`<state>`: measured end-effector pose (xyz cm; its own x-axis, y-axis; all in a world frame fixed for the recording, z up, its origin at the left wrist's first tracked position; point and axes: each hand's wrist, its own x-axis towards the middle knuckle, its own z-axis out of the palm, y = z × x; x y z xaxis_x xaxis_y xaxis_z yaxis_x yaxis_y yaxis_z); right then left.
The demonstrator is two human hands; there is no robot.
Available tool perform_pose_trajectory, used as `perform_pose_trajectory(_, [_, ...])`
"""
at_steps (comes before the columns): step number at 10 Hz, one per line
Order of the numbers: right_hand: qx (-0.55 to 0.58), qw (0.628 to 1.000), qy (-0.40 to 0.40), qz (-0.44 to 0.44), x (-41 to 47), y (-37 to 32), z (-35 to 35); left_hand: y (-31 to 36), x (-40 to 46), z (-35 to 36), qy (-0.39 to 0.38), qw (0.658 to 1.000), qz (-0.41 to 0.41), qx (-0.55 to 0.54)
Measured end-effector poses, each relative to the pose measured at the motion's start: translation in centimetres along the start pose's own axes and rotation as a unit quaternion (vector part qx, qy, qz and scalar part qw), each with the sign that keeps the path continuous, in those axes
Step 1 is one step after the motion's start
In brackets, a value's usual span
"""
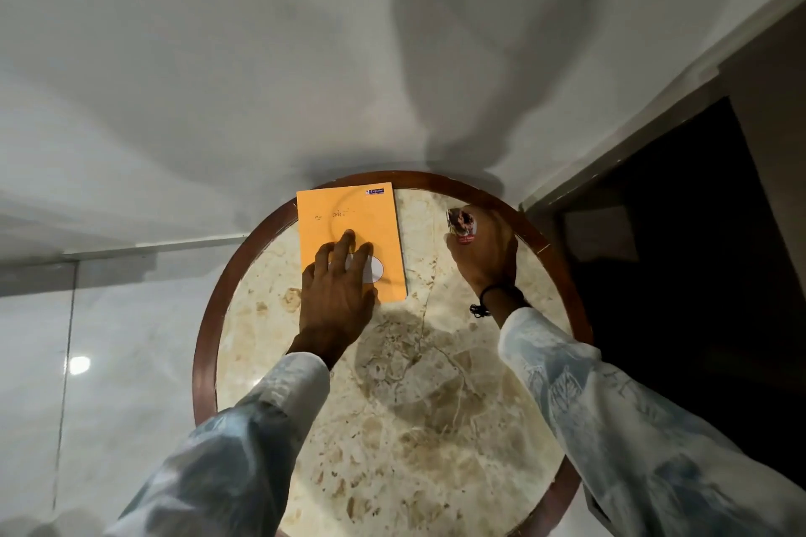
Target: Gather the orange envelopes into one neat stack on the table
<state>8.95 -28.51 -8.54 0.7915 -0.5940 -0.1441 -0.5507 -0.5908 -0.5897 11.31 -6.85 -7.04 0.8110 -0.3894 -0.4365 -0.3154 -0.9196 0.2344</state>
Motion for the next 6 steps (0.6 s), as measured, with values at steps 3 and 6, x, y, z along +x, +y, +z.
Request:
perform_pose_trajectory(3, [0.009,1.0,0.018,-0.017,0.7,-0.1,0.5,-0.1,-0.2,0.3,0.0,1.0,0.004,0.004])
perform_pose_trajectory(6, [0.165,0.982,0.079,0.045,0.2,-1.0,-6.6,0.0,-1.0,-0.9,0.0,0.999,0.029,0.04])
